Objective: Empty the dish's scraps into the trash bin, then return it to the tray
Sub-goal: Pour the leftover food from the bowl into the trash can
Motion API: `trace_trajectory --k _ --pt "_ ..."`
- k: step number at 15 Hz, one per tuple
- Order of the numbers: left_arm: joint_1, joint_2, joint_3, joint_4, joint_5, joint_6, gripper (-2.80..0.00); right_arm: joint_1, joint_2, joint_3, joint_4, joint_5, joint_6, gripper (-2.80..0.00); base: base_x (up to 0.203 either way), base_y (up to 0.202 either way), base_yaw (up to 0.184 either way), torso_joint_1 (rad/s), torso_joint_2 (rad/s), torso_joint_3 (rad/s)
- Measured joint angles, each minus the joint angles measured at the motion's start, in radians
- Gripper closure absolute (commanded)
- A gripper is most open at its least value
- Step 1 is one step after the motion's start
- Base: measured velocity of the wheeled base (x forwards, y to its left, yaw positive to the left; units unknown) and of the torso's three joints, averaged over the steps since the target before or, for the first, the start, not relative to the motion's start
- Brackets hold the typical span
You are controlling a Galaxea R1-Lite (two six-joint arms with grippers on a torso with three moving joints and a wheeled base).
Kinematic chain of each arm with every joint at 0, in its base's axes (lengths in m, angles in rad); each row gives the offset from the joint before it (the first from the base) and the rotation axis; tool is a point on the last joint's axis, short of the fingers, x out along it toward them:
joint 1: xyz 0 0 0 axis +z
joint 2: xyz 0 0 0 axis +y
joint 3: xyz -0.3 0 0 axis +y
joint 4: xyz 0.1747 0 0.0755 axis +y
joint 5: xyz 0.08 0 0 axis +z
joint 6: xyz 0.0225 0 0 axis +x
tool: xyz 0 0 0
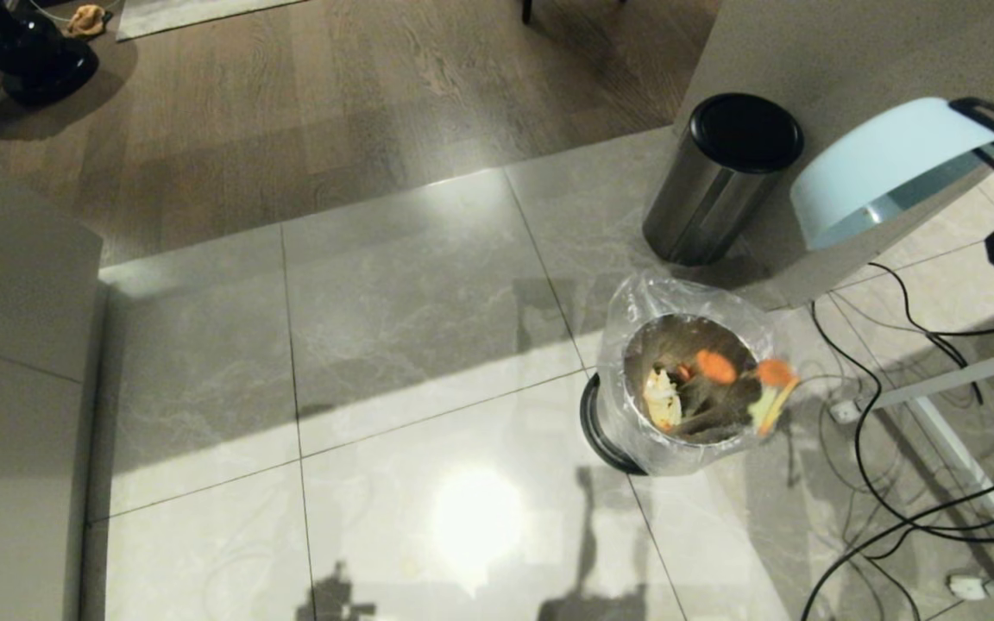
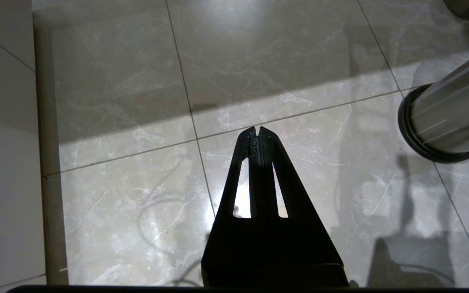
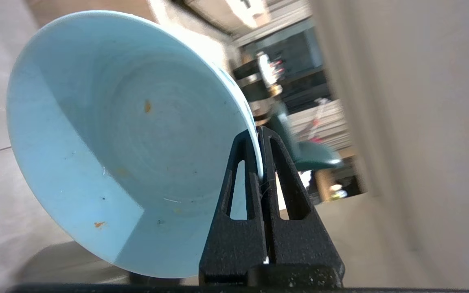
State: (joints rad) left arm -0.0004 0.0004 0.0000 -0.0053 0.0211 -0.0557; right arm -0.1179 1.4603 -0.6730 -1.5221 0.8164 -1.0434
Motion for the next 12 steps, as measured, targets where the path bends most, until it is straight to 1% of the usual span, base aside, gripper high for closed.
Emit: trace_trajectory --k 2,5,9,12 --pt "0.0 0.0 0.0 0.0 0.0 0.0 0.0 0.001 0.036 -0.001 0.001 0.006 -0.011 0.0 0.0 0.0 0.0 0.0 0.0 0.0" --pt "0.0 0.0 0.0 0.0 0.0 0.0 0.0 0.002 0.069 -0.04 0.0 0.012 -0.005 0.0 0.0 0.0 0.0 0.0 0.0 0.0" --pt "0.0 0.0 0.0 0.0 0.0 0.0 0.0 0.002 0.091 -0.092 0.0 -0.024 0.024 0.0 0.0 0.0 0.0 0.0 0.0 0.0" --pt "0.0 0.0 0.0 0.0 0.0 0.0 0.0 0.001 0.094 -0.101 0.0 -0.059 0.078 0.0 0.0 0.0 0.0 0.0 0.0 0.0"
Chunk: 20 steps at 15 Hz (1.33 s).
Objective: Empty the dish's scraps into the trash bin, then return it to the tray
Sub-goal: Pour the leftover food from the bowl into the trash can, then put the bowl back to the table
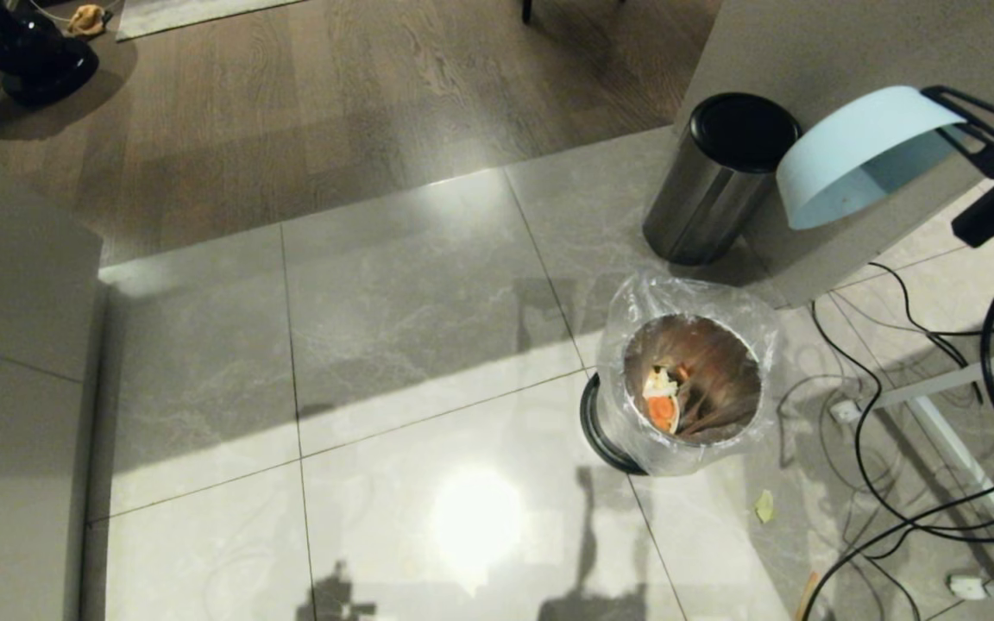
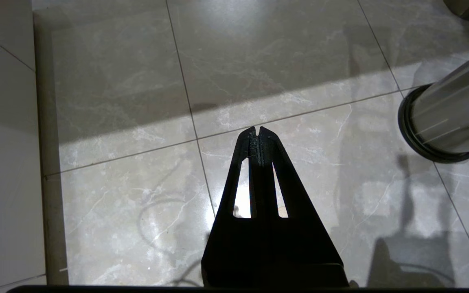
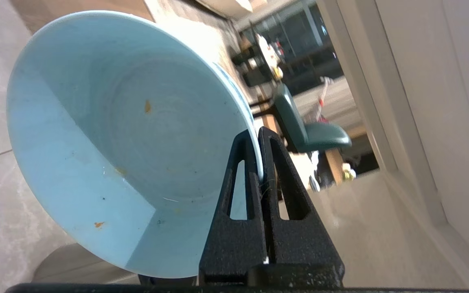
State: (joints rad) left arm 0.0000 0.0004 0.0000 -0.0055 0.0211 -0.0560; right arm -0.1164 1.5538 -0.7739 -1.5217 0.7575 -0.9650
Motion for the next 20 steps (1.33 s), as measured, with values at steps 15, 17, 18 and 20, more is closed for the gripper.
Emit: trace_trajectory --k 15,17,18,20 --pt "0.0 0.0 0.0 0.0 0.0 0.0 0.0 0.003 -0.072 0.237 0.292 -0.343 0.234 0.0 0.0 0.0 0.0 0.0 0.0 0.0" --pt "0.0 0.0 0.0 0.0 0.0 0.0 0.0 0.003 -0.127 0.411 0.369 -0.463 0.282 0.0 0.0 0.0 0.0 0.0 0.0 0.0" --pt "0.0 0.0 0.0 0.0 0.0 0.0 0.0 0.003 -0.162 0.498 0.402 -0.514 0.304 0.0 0.0 0.0 0.0 0.0 0.0 0.0" --pt "0.0 0.0 0.0 0.0 0.0 0.0 0.0 0.002 -0.267 0.654 0.485 -0.601 0.347 0.0 0.0 0.0 0.0 0.0 0.0 0.0"
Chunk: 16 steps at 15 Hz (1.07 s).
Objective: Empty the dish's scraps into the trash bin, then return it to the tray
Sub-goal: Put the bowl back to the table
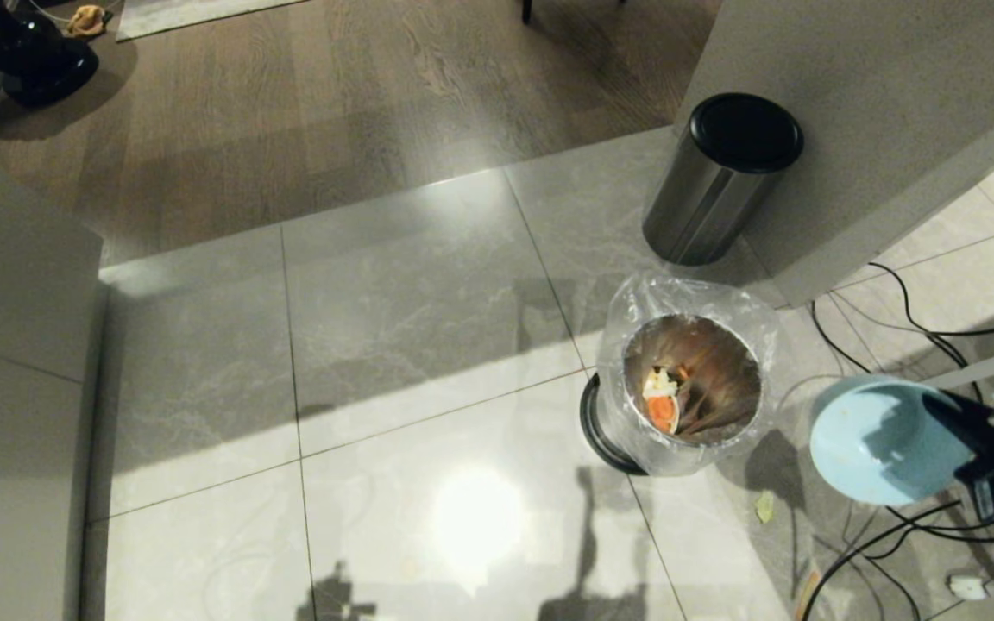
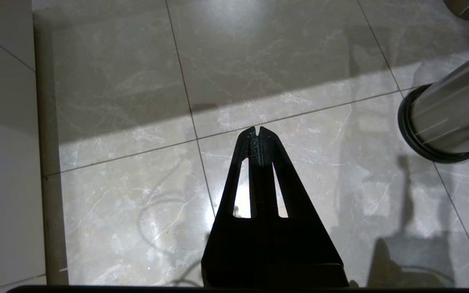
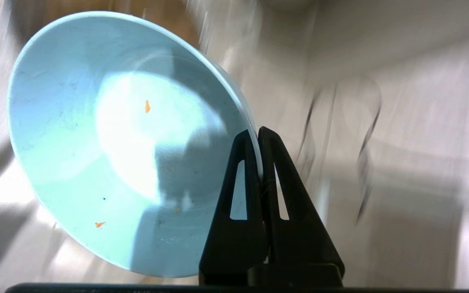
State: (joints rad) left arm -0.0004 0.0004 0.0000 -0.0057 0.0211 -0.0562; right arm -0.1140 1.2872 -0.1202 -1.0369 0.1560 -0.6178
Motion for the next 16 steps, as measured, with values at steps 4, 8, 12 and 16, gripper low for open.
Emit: trace_trajectory --k 4,8,12,16 --pt "0.0 0.0 0.0 0.0 0.0 0.0 0.0 -0.001 -0.286 0.101 0.246 -0.045 0.047 0.0 0.0 0.0 0.0 0.0 0.0 0.0" --pt "0.0 0.0 0.0 0.0 0.0 0.0 0.0 -0.002 -0.604 0.116 0.561 -0.055 0.11 0.0 0.0 0.0 0.0 0.0 0.0 0.0" --pt "0.0 0.0 0.0 0.0 0.0 0.0 0.0 -0.002 -0.855 0.119 0.797 -0.057 0.172 0.0 0.0 0.0 0.0 0.0 0.0 0.0" --pt "0.0 0.0 0.0 0.0 -0.001 0.0 0.0 -0.002 -0.976 0.12 0.849 -0.071 0.225 0.0 0.0 0.0 0.0 0.0 0.0 0.0"
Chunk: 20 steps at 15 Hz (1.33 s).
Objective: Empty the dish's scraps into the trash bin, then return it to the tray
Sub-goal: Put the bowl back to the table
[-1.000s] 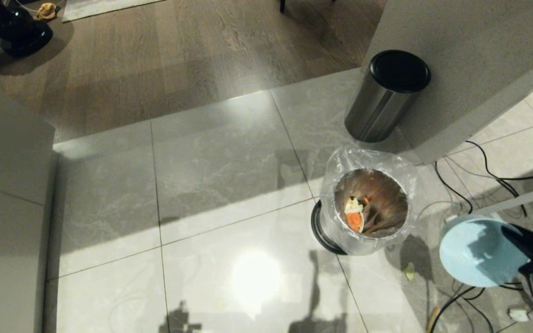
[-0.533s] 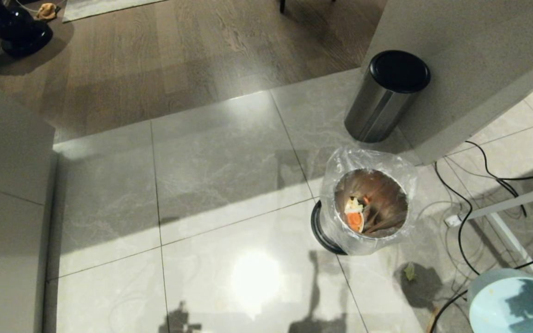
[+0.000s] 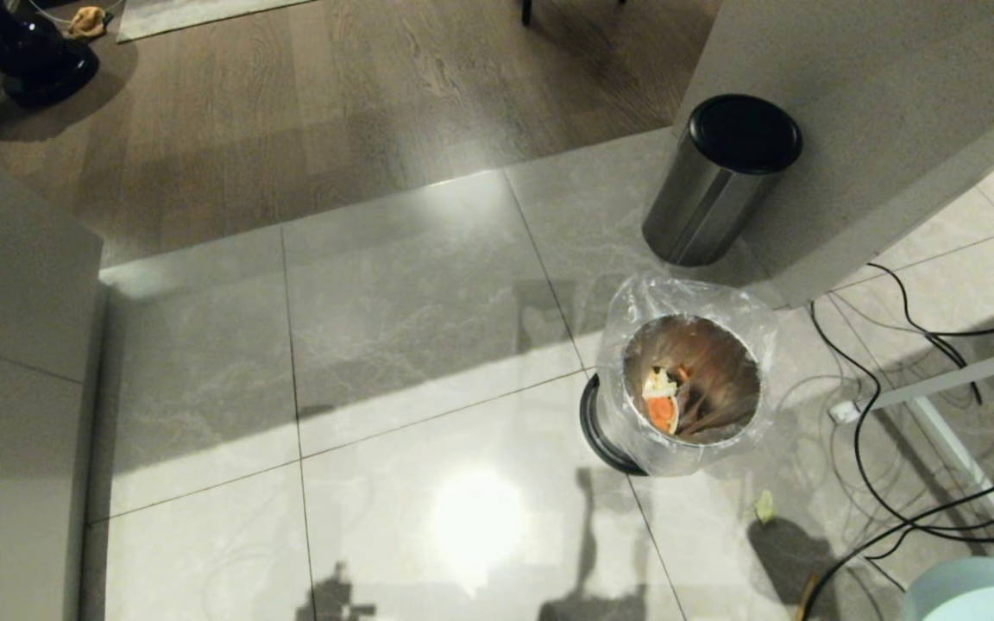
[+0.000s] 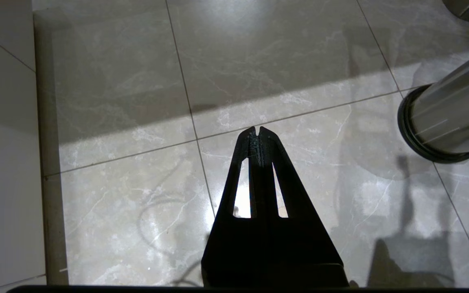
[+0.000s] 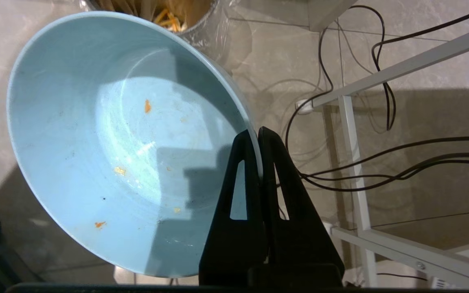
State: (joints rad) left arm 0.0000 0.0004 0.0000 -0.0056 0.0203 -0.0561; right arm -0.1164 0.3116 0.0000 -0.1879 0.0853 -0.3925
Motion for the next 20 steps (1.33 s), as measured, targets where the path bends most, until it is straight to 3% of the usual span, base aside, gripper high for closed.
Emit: trace_trajectory --k 10,20 --pt "0.0 0.0 0.0 0.0 0.001 0.001 0.0 0.004 -0.034 0.0 0.09 -0.077 0.105 0.0 0.0 0.0 0.0 0.0 0.0 0.0" --pt "0.0 0.0 0.0 0.0 0.001 0.0 0.0 0.004 -0.034 0.0 0.094 -0.078 0.103 0.0 0.0 0.0 0.0 0.0 0.0 0.0"
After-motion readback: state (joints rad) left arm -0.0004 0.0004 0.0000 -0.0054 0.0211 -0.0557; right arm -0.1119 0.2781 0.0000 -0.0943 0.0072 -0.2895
